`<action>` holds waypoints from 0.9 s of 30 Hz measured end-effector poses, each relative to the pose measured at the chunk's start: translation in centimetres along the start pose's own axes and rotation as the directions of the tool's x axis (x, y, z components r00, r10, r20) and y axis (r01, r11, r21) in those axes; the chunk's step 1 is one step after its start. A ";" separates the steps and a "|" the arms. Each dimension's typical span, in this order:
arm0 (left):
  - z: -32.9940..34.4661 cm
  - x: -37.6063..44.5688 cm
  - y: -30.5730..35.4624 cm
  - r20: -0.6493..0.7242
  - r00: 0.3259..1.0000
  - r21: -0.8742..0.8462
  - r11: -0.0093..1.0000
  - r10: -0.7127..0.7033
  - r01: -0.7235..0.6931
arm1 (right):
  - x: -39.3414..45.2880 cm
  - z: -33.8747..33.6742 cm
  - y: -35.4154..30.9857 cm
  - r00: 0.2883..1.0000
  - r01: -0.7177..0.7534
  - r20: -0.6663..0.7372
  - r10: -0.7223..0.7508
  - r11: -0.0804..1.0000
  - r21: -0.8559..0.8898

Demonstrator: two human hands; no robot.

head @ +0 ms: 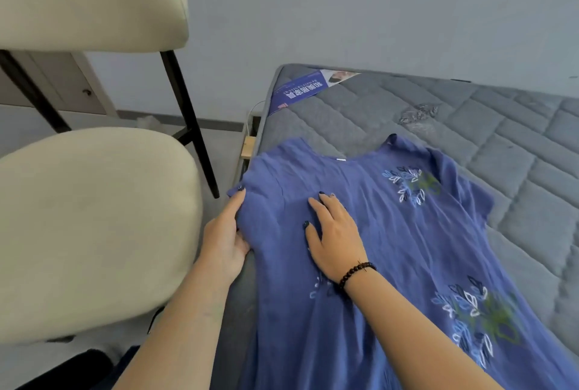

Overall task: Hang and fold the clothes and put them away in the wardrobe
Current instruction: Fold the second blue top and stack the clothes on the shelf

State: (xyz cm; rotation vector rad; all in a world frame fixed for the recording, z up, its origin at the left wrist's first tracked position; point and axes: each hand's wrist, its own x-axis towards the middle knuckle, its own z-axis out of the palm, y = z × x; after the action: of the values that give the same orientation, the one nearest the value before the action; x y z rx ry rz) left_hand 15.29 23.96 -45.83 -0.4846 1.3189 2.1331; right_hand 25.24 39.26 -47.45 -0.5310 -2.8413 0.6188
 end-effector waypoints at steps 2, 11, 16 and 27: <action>0.5 1.6 1.1 0.014 1.000 0.113 0.993 -0.017 0.016 | 1.4 0.7 0.0 1.000 -0.030 -0.009 0.030 0.999 -0.028; -1.7 6.2 1.9 -0.174 0.906 0.473 0.840 0.385 -0.266 | 3.9 1.5 -1.1 0.990 -0.066 -0.095 0.108 0.930 0.362; 1.6 3.2 3.3 0.105 0.922 0.384 0.840 0.372 -0.383 | 4.2 -0.7 -2.6 0.940 -0.217 0.041 0.340 0.497 0.840; 6.2 -0.4 -2.1 0.620 0.762 0.669 0.381 0.187 -0.638 | 2.5 -4.5 6.1 0.701 -0.290 0.088 0.707 0.171 0.941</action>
State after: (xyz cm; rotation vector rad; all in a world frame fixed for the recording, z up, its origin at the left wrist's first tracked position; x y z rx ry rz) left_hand 16.98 30.14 -44.29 0.8488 2.1193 1.4092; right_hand 25.91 47.06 -45.78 -1.1896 -1.3880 1.8165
